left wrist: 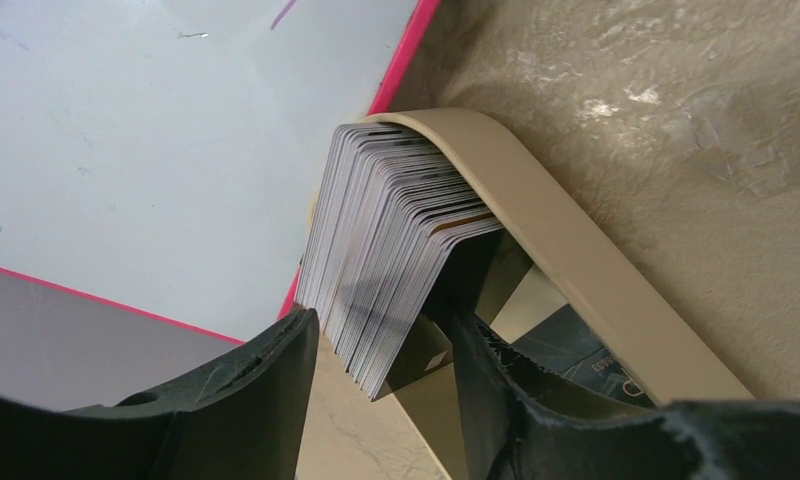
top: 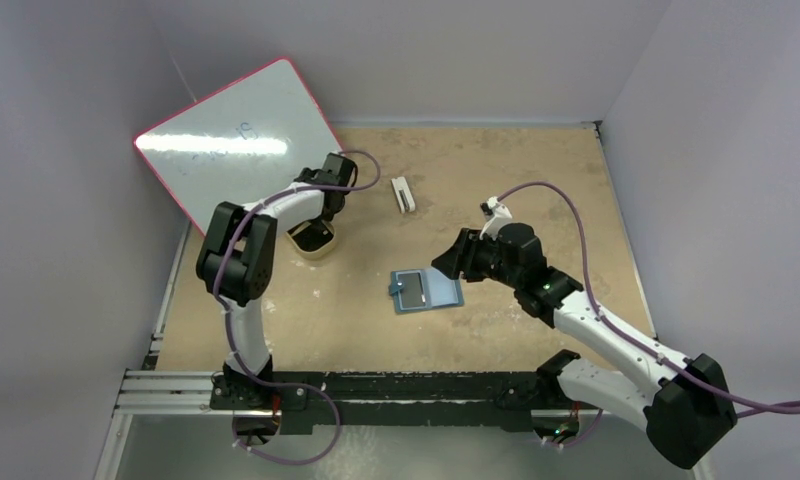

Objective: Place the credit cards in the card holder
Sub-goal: Close the card holder at the center of the board.

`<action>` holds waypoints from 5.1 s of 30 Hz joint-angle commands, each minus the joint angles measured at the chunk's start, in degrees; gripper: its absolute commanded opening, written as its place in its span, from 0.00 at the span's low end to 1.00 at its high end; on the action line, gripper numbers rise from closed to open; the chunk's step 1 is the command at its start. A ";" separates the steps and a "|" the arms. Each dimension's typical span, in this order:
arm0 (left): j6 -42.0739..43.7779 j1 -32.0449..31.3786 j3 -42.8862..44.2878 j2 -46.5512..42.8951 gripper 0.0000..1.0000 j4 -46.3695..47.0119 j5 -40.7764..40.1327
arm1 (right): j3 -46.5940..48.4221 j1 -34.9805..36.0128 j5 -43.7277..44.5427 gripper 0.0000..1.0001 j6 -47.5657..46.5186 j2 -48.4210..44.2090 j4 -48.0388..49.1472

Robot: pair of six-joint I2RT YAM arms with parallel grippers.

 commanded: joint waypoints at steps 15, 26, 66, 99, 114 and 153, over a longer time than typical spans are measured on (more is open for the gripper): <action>1.88 0.70 6.64 0.01 0.40 -1.77 -5.30 | 1.42 0.06 0.07 0.56 -0.77 -0.85 1.06; -15.62 0.63 9.62 -10.70 0.46 -12.34 15.78 | -2.39 -1.84 2.26 0.57 -0.43 4.71 0.63; -48.30 -27.32 -36.56 -26.22 0.64 25.22 35.17 | -12.54 -6.85 -11.61 0.74 9.02 15.82 20.98; -52.08 -28.13 -43.72 -30.03 0.00 39.65 34.69 | -14.69 -6.90 -1.07 0.77 10.37 14.66 18.90; -54.89 -28.13 -44.69 -27.05 0.00 44.72 38.08 | -17.61 -6.90 -13.83 0.76 17.72 8.55 33.04; -71.22 -28.13 -55.27 -29.41 0.29 63.96 46.73 | -2.41 0.43 0.65 0.31 4.02 33.46 14.53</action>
